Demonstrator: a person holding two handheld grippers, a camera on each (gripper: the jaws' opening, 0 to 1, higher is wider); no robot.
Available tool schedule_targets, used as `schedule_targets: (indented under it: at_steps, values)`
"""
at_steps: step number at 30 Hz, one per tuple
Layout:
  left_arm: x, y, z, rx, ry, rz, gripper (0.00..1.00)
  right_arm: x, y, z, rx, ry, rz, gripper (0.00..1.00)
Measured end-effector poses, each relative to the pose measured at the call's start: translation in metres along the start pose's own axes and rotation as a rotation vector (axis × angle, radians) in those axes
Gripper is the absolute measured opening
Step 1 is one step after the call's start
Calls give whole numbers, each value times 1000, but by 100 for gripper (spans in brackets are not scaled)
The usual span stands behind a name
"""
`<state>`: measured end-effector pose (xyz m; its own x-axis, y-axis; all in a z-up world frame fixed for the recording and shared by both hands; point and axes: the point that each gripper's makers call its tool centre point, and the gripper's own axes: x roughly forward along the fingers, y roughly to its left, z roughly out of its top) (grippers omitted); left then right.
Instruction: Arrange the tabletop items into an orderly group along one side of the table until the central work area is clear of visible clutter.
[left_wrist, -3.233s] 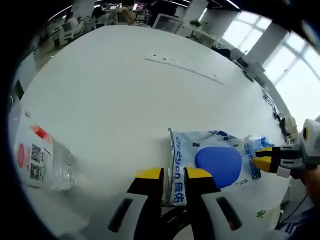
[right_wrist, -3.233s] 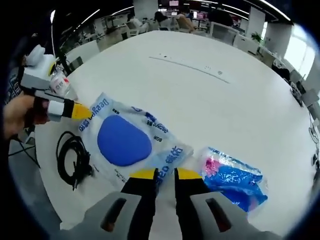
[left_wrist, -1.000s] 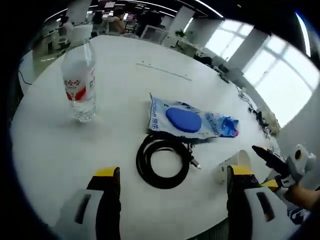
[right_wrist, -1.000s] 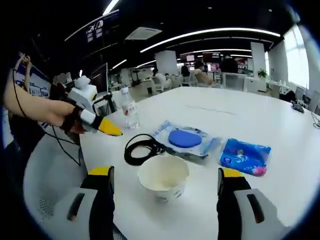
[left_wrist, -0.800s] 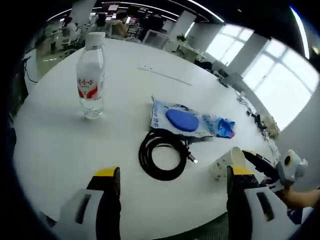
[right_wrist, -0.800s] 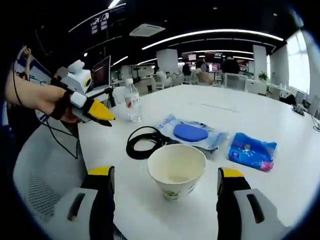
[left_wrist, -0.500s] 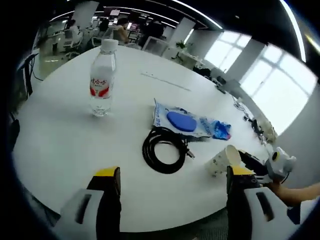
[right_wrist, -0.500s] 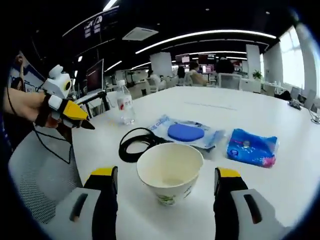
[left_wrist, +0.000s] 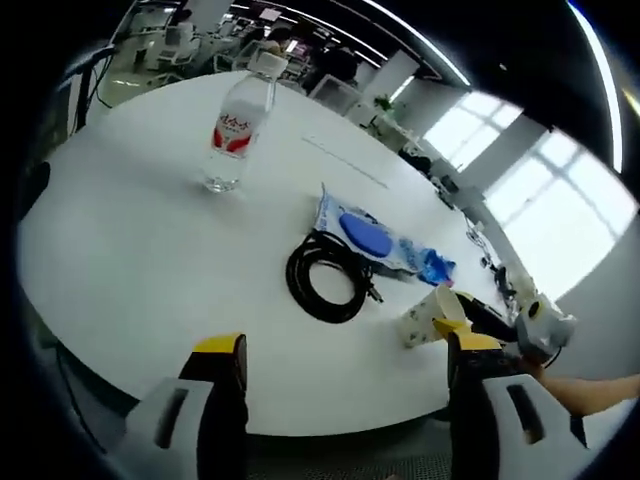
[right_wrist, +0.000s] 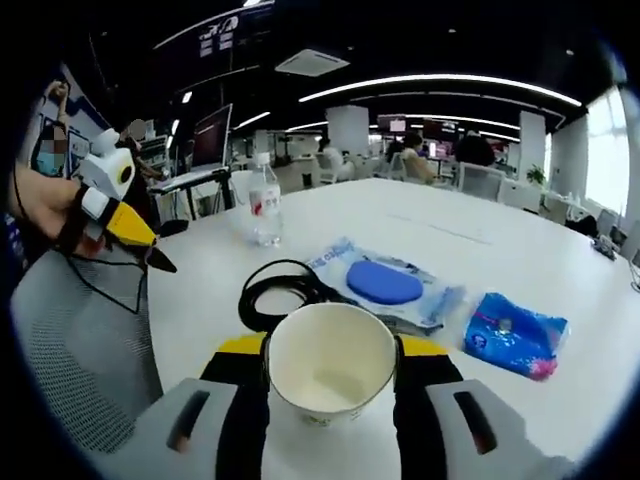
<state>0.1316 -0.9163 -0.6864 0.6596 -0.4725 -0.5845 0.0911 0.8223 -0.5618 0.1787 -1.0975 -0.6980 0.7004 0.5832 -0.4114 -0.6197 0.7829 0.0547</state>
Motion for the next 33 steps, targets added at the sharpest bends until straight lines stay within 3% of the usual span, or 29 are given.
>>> schedule_targets:
  at_steps: [3, 6, 9, 12, 17, 23, 26, 33]
  values:
    - [-2, 3, 2, -22, -20, -4, 79, -2, -3, 3, 13, 6, -9, 41]
    - [-4, 5, 1, -45, -37, -8, 79, -4, -1, 17, 18, -29, 2, 41]
    - [-5, 5, -5, -45, -22, -13, 77, 0, -1, 37, 3, -58, 9, 41]
    - [-4, -2, 3, -27, -67, -44, 77, 9, 0, 56, -11, -88, 17, 41]
    - [-7, -4, 6, -31, -79, -68, 77, 28, 1, 86, -52, -126, 32, 41]
    - [-15, -5, 9, 57, -75, -76, 77, 49, 3, 109, -77, -148, 48, 41]
    - [-23, -7, 17, 106, -108, -84, 77, 58, 8, 116, -102, -147, 66, 41]
    - [-38, -6, 28, 127, -150, -110, 78, 90, 25, 134, -129, -150, 96, 41]
